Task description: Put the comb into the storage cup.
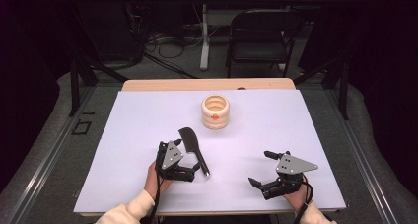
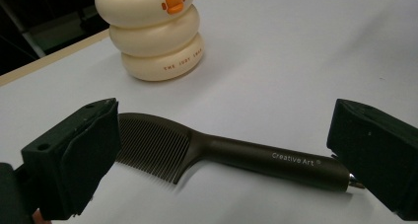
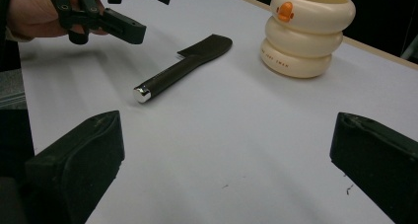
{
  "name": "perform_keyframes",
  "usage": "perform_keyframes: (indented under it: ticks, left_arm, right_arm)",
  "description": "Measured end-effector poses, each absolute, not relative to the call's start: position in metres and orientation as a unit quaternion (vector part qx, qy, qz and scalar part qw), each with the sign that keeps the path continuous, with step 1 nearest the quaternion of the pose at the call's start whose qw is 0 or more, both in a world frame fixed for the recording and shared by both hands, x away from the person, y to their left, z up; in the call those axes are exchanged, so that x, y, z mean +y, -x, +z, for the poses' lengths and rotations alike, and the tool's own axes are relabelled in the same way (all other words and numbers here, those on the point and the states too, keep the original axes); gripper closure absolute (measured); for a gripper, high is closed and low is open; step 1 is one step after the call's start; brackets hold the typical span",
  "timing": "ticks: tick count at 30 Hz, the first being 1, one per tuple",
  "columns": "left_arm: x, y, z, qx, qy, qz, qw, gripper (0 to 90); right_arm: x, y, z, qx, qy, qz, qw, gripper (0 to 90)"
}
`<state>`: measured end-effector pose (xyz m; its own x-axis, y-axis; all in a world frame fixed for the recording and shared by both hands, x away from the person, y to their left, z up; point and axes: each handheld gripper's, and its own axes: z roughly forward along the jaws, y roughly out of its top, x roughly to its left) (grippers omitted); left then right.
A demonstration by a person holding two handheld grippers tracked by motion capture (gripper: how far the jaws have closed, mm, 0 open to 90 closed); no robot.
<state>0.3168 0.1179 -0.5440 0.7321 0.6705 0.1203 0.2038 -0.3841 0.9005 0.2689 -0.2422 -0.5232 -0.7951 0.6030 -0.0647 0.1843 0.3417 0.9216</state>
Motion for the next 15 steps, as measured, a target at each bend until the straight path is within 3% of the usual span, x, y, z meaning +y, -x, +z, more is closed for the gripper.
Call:
perform_keyframes:
  ticks: [15]
  left_arm:
    - [0.1, -0.326, -0.543, 0.27, -0.801, 0.223, 0.486, 0.0]
  right_arm:
    - [-0.242, -0.269, -0.523, 0.794, -0.249, 0.516, 0.201, 0.0]
